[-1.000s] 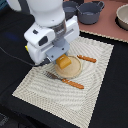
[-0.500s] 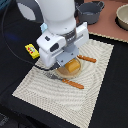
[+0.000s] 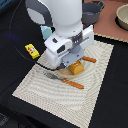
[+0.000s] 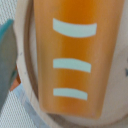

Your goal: Place the bread, butter, and milk from the table onto the serving area.

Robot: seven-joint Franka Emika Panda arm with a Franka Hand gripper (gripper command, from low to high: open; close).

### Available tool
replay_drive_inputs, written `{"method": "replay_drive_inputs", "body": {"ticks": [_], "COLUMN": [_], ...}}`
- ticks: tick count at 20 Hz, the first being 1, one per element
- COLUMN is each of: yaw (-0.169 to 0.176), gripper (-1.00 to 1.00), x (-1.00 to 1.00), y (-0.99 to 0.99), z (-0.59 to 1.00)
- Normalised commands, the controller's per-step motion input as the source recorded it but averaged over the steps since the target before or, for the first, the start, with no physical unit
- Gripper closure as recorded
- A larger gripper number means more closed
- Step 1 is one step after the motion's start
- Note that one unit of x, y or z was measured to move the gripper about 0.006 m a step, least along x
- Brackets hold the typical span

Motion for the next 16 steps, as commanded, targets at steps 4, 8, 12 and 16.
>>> {"method": "replay_drive_inputs", "body": {"ticks": [4,8,12,16], "yaw": [0.051,0.054,0.036,0.02], "gripper": [-1.0,-1.0,-1.0,-1.0], "x": [-0.52,-0.97,-0.98,-1.0], "y": [0.05,0.12,0.06,0.06], "z": [0.85,0.29,0.0,-0.09]}}
